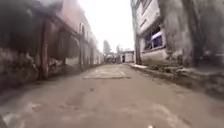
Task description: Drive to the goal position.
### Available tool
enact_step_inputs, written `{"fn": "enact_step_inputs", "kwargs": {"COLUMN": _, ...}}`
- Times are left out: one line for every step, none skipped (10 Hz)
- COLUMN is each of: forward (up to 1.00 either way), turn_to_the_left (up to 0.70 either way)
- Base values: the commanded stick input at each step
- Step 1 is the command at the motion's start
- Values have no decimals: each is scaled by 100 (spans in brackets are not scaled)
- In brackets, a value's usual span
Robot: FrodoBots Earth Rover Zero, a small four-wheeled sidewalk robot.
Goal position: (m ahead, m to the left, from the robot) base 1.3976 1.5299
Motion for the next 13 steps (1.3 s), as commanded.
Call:
{"fn": "enact_step_inputs", "kwargs": {"forward": 50, "turn_to_the_left": 0}}
{"fn": "enact_step_inputs", "kwargs": {"forward": 50, "turn_to_the_left": 0}}
{"fn": "enact_step_inputs", "kwargs": {"forward": 50, "turn_to_the_left": 0}}
{"fn": "enact_step_inputs", "kwargs": {"forward": 50, "turn_to_the_left": 0}}
{"fn": "enact_step_inputs", "kwargs": {"forward": 50, "turn_to_the_left": 0}}
{"fn": "enact_step_inputs", "kwargs": {"forward": 50, "turn_to_the_left": 0}}
{"fn": "enact_step_inputs", "kwargs": {"forward": 50, "turn_to_the_left": 0}}
{"fn": "enact_step_inputs", "kwargs": {"forward": 50, "turn_to_the_left": 0}}
{"fn": "enact_step_inputs", "kwargs": {"forward": 50, "turn_to_the_left": 0}}
{"fn": "enact_step_inputs", "kwargs": {"forward": 50, "turn_to_the_left": 0}}
{"fn": "enact_step_inputs", "kwargs": {"forward": 50, "turn_to_the_left": 0}}
{"fn": "enact_step_inputs", "kwargs": {"forward": 50, "turn_to_the_left": 0}}
{"fn": "enact_step_inputs", "kwargs": {"forward": 50, "turn_to_the_left": 0}}
